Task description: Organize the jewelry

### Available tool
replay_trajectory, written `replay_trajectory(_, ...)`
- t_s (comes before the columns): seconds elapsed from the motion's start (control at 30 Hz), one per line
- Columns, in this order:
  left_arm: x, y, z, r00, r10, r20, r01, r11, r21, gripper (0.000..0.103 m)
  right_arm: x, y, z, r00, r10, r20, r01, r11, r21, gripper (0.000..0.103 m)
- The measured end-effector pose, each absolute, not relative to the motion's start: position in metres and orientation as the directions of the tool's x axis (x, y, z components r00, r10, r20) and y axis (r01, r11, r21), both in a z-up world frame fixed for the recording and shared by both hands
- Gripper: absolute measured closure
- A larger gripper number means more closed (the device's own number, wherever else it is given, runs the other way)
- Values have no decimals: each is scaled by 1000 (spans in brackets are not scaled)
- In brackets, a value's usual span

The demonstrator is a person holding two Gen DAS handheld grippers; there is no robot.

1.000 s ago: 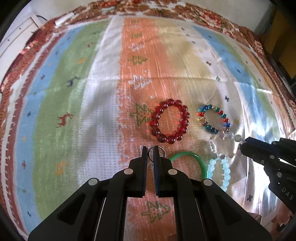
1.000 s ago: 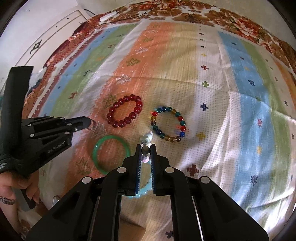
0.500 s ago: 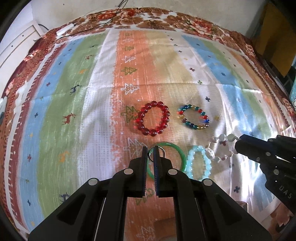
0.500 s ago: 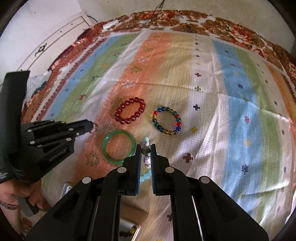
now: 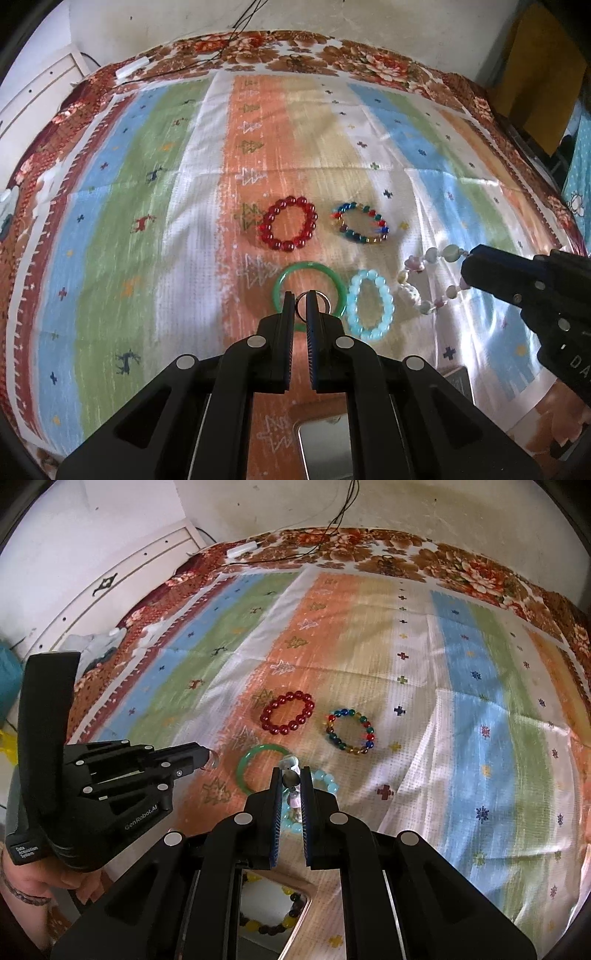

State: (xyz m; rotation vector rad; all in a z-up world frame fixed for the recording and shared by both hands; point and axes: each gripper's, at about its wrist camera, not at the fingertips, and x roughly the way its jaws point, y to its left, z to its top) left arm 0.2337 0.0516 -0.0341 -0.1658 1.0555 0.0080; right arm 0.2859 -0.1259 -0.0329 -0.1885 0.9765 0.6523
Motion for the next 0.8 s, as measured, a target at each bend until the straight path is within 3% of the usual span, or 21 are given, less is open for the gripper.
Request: replay_trajectory(0.8, 199, 42, -23, 518, -108, -849, -49, 987, -155, 97, 224, -141, -13, 398, 504, -766, -642, 750, 160, 93)
